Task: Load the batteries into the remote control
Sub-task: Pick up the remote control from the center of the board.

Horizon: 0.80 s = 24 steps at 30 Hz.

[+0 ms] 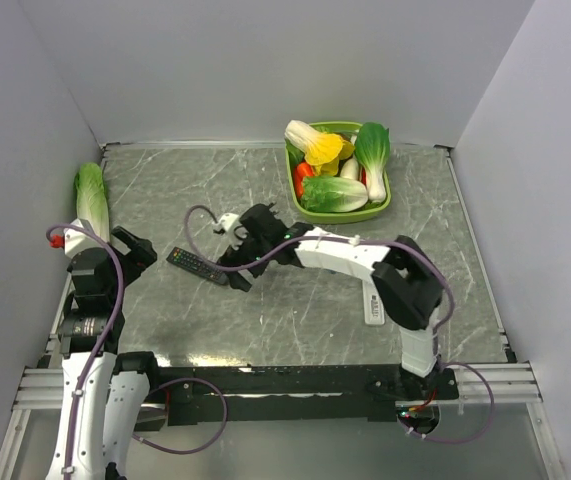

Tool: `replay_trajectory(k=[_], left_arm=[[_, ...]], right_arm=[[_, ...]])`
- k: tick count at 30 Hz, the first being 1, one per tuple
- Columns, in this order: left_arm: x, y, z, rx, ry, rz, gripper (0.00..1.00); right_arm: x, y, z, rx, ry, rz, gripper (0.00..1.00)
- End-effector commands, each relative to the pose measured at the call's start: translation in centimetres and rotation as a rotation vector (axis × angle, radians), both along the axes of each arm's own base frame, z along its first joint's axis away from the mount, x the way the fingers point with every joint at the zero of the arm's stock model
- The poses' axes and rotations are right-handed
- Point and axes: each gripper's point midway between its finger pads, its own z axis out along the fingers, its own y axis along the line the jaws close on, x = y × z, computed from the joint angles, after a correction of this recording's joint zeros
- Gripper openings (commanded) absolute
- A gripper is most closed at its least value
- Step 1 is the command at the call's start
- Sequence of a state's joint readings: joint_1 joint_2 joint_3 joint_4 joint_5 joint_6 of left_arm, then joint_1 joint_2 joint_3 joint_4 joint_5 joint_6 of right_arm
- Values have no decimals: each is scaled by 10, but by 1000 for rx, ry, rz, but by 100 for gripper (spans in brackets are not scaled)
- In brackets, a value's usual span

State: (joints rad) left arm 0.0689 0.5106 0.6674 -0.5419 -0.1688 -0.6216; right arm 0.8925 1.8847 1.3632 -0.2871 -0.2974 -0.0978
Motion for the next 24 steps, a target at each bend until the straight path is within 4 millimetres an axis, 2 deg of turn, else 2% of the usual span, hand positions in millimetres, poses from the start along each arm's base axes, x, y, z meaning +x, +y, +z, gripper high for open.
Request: replay_trajectory(k=[1,8,9,11,18,21,24], left_arm=[[4,-3,6,-1,-20,-22,97],[4,-4,6,-1,-25,-32,97],[4,-5,6,0,-26,-34,97],[4,-5,5,0,-24,-36,97],[4,-4,6,0,-27,-32,97],[4,-5,6,-2,-26,-35,97],[5,-5,6,-1,-29,-41,97]], right_arm=[[11,31,-3,-20,-94,92,100],[20,51,-30,-57,-101,110,96],[22,55,-27,-54,-113,112,96],[25,56,-37,-86,-131,104,95],[30,66,-49,-124,-172,100,90],[31,68,-55,-136,-182,93,84],[29,69,-59,-139,-173,96,71]])
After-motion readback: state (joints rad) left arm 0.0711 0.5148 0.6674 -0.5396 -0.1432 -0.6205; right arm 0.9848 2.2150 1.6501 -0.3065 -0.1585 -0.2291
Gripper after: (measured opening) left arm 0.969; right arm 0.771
